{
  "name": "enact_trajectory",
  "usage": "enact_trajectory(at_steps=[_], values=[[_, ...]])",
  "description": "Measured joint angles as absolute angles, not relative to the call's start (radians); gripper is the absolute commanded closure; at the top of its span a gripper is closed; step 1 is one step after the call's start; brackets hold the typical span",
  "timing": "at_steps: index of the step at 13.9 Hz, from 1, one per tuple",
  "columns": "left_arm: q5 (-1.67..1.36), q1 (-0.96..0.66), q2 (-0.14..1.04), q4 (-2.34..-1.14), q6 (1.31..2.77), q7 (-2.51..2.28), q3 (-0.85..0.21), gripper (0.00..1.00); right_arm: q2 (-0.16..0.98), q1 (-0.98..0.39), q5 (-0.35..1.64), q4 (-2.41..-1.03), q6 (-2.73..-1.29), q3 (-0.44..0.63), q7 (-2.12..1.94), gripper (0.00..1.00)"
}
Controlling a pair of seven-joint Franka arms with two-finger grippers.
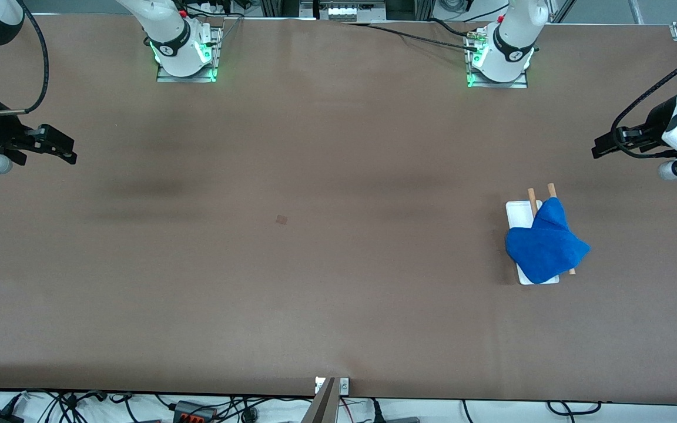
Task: Pass towel and hang on rack
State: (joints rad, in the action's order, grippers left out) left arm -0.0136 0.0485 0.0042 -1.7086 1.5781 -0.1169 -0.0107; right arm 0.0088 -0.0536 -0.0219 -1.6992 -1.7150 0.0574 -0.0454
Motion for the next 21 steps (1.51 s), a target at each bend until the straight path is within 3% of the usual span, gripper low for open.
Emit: enact_trajectory(at_steps=[21], values=[[-0.014,0.050,0.022,-1.706,1.582,-0.106,0.001,0.00,0.009,-0.054,-0.022,-1.699,-1.716,0.057,-0.046,0.00]])
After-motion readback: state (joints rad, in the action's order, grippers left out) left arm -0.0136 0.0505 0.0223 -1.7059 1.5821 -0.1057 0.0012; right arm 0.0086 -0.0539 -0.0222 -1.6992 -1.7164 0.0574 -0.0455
